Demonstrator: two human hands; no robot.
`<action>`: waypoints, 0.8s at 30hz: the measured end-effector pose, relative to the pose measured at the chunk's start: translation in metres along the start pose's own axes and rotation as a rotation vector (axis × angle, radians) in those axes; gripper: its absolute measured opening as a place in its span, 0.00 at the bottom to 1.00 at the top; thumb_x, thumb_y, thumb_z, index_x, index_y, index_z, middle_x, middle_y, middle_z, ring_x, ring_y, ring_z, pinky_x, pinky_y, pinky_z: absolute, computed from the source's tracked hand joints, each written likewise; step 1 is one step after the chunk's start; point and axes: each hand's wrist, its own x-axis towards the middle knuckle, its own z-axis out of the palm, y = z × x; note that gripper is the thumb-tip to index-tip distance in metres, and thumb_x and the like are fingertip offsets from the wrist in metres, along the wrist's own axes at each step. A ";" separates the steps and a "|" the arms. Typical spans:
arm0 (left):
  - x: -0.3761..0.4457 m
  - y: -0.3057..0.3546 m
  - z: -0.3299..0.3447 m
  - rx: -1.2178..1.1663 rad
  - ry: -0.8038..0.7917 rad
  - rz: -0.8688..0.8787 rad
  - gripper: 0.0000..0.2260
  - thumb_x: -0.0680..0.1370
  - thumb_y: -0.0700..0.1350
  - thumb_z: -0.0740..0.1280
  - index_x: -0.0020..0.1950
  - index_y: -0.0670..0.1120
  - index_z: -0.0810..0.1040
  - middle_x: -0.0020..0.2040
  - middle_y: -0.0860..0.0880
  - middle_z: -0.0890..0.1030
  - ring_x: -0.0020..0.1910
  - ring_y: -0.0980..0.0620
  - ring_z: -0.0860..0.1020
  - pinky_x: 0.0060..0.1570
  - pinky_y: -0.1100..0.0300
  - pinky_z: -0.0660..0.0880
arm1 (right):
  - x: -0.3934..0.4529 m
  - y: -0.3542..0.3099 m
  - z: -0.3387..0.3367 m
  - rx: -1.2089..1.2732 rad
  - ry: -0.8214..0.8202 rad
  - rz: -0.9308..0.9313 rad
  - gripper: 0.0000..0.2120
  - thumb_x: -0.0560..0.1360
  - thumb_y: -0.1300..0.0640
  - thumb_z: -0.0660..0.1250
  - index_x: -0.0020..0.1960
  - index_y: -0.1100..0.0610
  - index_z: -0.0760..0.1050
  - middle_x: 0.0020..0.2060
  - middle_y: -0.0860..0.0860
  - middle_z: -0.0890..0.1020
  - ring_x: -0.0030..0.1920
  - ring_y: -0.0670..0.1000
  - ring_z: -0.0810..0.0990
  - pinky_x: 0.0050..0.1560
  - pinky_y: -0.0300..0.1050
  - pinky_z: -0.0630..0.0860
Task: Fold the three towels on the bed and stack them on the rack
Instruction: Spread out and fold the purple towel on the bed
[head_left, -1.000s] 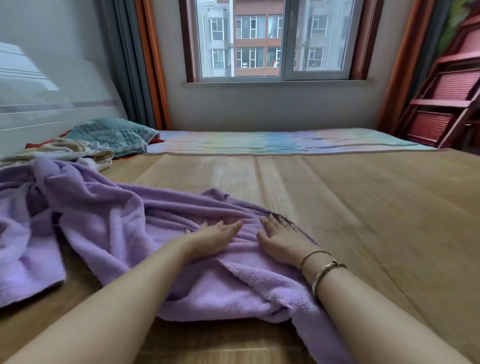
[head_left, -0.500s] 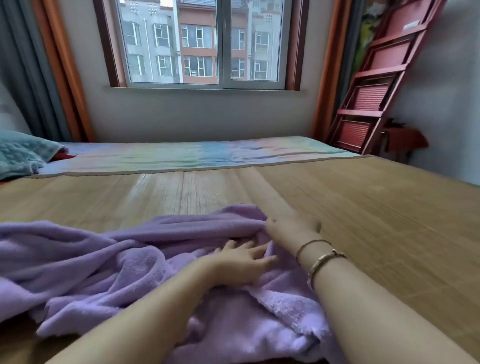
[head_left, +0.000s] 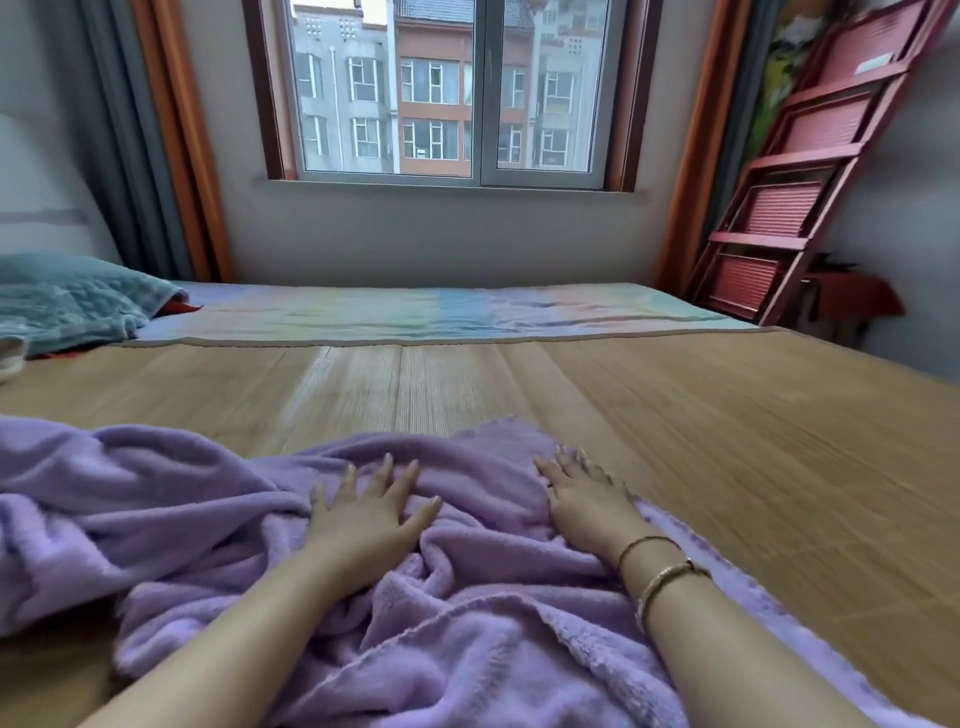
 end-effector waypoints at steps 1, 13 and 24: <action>-0.007 0.001 0.001 0.007 -0.006 -0.004 0.29 0.78 0.67 0.45 0.77 0.62 0.43 0.79 0.54 0.41 0.78 0.43 0.43 0.71 0.36 0.42 | -0.010 0.000 0.000 -0.008 -0.027 0.018 0.25 0.82 0.53 0.44 0.78 0.45 0.44 0.78 0.49 0.42 0.78 0.54 0.42 0.73 0.63 0.43; -0.136 0.009 0.004 0.064 -0.135 0.121 0.30 0.75 0.72 0.45 0.75 0.67 0.43 0.78 0.58 0.42 0.78 0.45 0.44 0.72 0.37 0.41 | -0.161 -0.008 -0.004 -0.061 -0.062 0.200 0.25 0.81 0.46 0.43 0.77 0.47 0.51 0.78 0.49 0.51 0.77 0.57 0.43 0.71 0.67 0.38; -0.092 0.005 -0.015 -0.002 -0.025 0.027 0.30 0.75 0.69 0.55 0.71 0.53 0.68 0.73 0.47 0.67 0.71 0.45 0.66 0.69 0.47 0.63 | -0.091 -0.006 -0.009 0.055 -0.137 -0.128 0.23 0.82 0.48 0.50 0.75 0.52 0.60 0.75 0.55 0.61 0.74 0.55 0.61 0.73 0.55 0.59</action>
